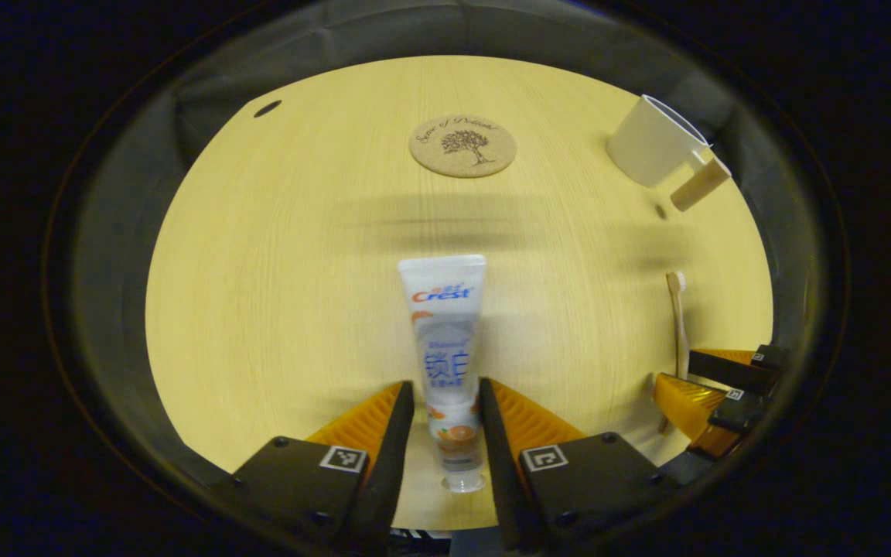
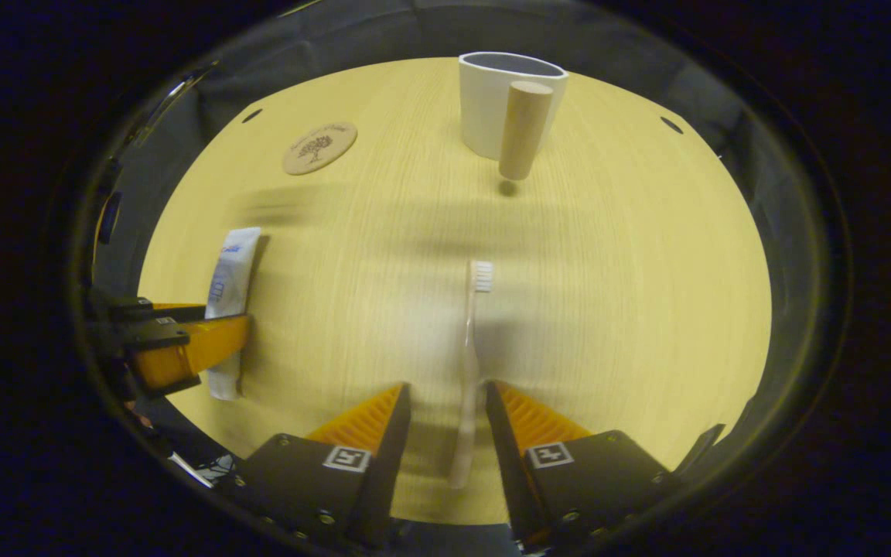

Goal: Put the toothbrush and toothpaste on the desktop into the cup, then pick up the cup and place it on the coaster on the desktop.

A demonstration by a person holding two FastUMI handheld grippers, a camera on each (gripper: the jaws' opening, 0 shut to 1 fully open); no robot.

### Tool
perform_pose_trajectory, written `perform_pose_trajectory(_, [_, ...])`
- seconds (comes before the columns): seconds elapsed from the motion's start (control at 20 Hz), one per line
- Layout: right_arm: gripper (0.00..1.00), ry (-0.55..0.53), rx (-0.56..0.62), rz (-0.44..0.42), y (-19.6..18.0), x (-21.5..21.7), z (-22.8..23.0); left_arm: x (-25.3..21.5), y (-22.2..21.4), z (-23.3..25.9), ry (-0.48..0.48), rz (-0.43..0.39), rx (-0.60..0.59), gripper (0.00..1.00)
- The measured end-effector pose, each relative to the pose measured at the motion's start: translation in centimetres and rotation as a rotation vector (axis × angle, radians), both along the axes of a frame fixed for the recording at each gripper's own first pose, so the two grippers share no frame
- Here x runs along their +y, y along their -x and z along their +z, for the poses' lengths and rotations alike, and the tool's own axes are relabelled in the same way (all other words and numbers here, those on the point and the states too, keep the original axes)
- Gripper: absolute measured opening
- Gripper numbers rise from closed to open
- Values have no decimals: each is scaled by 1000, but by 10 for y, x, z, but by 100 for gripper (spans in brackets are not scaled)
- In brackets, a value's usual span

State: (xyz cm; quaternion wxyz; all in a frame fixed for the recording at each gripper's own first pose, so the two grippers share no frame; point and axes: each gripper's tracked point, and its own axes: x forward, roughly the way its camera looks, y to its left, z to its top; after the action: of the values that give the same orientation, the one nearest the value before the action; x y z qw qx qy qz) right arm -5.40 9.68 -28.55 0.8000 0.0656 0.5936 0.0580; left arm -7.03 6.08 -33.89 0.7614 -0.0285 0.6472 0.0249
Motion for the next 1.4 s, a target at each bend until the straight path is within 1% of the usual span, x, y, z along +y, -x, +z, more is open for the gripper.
perform_pose_trajectory(0.05, [49,-1,7,9,2,1,0,-1,-1,0,2,1,-3,55])
perform_pose_trajectory(0.1, [48,0,8,16,2,1,-1,-1,-1,1,1,4,2,49])
perform_pose_trajectory(0.15, [46,6,14,31,3,1,-1,0,-1,1,1,2,0,49])
perform_pose_trajectory(0.2, [47,39,16,16,4,-7,-4,1,-2,1,1,4,1,48])
perform_pose_trajectory(0.25, [29,17,24,0,4,-4,-7,0,-1,0,1,3,2,46])
perform_pose_trajectory(0.3, [11,6,23,-5,4,-5,-2,-1,-2,0,2,1,1,46])
perform_pose_trajectory(0.4, [11,-24,12,-22,1,-6,-2,1,-3,2,-2,10,-2,42])
perform_pose_trajectory(0.45, [6,-38,18,-25,3,-6,-1,1,-3,1,0,8,-7,39])
perform_pose_trajectory(0.5, [9,-53,12,-28,3,-5,-1,2,-2,2,1,12,-7,39])
perform_pose_trajectory(0.55, [8,-66,13,-37,3,-6,-1,2,-3,3,-1,22,-19,39])
perform_pose_trajectory(0.6, [8,-76,4,-49,2,-8,4,1,-3,3,-1,22,-17,32])
perform_pose_trajectory(0.65, [4,-86,3,-54,0,-6,-1,1,-3,2,1,23,-25,32])
perform_pose_trajectory(0.8, [4,-123,-20,-63,-2,-4,3,2,-4,6,13,28,-47,27])
perform_pose_trajectory(0.95, [5,-127,-56,-44,-6,-5,6,1,-4,7,34,31,-65,27])
perform_pose_trajectory(1.15, [5,-142,-135,-49,-11,-7,22,-2,-3,13,49,44,-99,27])
perform_pose_trajectory(1.4, [5,-173,-297,-55,-21,-10,62,-14,-20,44,59,43,-225,27])
